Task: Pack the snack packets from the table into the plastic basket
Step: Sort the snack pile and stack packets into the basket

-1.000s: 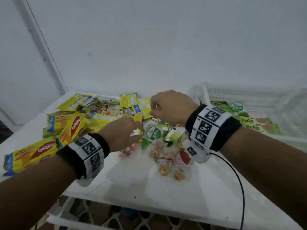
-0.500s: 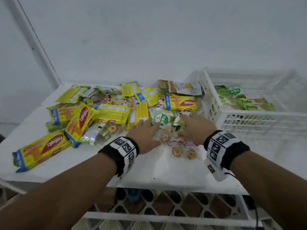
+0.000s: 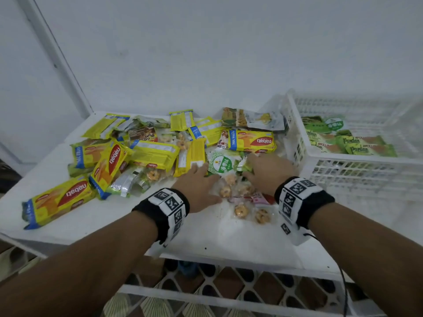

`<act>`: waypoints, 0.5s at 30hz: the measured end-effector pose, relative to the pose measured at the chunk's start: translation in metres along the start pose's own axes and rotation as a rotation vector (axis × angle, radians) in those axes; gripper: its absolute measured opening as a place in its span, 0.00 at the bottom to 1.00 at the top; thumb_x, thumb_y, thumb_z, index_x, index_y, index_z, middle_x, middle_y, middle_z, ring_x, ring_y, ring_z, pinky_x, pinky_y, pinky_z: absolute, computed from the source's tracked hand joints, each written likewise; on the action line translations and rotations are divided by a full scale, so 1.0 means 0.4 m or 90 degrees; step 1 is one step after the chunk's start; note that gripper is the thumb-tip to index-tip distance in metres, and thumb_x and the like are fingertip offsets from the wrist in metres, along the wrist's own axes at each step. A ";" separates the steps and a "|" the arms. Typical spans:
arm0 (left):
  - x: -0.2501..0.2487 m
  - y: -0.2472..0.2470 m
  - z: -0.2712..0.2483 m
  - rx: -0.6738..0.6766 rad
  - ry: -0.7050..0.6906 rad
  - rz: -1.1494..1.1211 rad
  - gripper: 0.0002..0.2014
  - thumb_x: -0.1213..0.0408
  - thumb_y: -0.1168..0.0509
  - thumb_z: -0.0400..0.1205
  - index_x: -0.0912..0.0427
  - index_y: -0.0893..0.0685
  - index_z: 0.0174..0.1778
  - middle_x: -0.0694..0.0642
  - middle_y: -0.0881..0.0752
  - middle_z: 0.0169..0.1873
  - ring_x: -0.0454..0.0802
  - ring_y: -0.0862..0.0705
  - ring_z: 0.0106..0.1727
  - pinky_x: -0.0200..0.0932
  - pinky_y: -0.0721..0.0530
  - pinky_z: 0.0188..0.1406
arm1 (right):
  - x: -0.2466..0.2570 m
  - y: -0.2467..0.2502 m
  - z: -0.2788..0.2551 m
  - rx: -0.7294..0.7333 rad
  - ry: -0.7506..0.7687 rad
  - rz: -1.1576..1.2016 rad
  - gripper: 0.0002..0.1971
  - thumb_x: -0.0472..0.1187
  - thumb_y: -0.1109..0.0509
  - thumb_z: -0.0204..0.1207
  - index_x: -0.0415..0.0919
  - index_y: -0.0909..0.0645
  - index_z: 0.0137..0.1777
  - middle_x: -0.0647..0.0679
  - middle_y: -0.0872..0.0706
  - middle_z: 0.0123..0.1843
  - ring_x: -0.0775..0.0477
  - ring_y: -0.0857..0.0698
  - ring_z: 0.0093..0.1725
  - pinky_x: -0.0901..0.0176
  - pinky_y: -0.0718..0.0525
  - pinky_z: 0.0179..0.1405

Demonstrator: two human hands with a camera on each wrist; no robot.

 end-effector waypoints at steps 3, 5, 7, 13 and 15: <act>-0.006 0.010 -0.007 -0.015 0.004 -0.014 0.39 0.38 0.38 0.85 0.50 0.43 0.88 0.60 0.50 0.89 0.66 0.51 0.89 0.65 0.38 0.84 | 0.014 0.010 0.018 -0.026 0.009 -0.004 0.13 0.50 0.41 0.88 0.47 0.22 0.65 0.47 0.14 0.55 0.41 0.15 0.53 0.51 0.26 0.38; -0.010 0.029 -0.011 -0.071 0.001 -0.061 0.38 0.40 0.39 0.86 0.53 0.43 0.88 0.60 0.43 0.88 0.62 0.44 0.88 0.62 0.38 0.84 | 0.020 0.020 0.027 -0.039 0.017 0.001 0.11 0.44 0.41 0.87 0.46 0.19 0.60 0.47 0.14 0.51 0.41 0.15 0.49 0.52 0.22 0.39; -0.011 0.060 -0.018 -0.156 -0.009 -0.120 0.37 0.41 0.39 0.87 0.54 0.43 0.88 0.58 0.37 0.86 0.59 0.39 0.86 0.58 0.36 0.84 | 0.028 0.039 0.031 -0.063 0.040 0.010 0.11 0.43 0.42 0.88 0.46 0.18 0.56 0.47 0.16 0.48 0.40 0.16 0.47 0.48 0.16 0.43; -0.001 0.151 -0.038 -0.297 -0.046 -0.289 0.35 0.54 0.35 0.89 0.53 0.44 0.89 0.54 0.34 0.83 0.53 0.34 0.82 0.53 0.31 0.80 | 0.119 0.138 0.007 -0.214 0.197 0.125 0.15 0.48 0.43 0.90 0.48 0.25 0.41 0.50 0.23 0.36 0.41 0.20 0.38 0.45 0.18 0.36; 0.002 0.177 -0.039 -0.328 -0.069 -0.326 0.27 0.58 0.35 0.89 0.53 0.33 0.84 0.53 0.25 0.77 0.52 0.26 0.76 0.56 0.25 0.76 | 0.150 0.160 -0.002 -0.236 0.239 0.159 0.14 0.49 0.43 0.90 0.50 0.23 0.43 0.50 0.21 0.37 0.42 0.19 0.39 0.46 0.20 0.36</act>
Point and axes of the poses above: each hand's wrist, its own z-axis towards the middle knuckle, its own y-axis out of the back of the hand, x = y × z, the point moved 7 cm from there along z, towards the middle knuckle
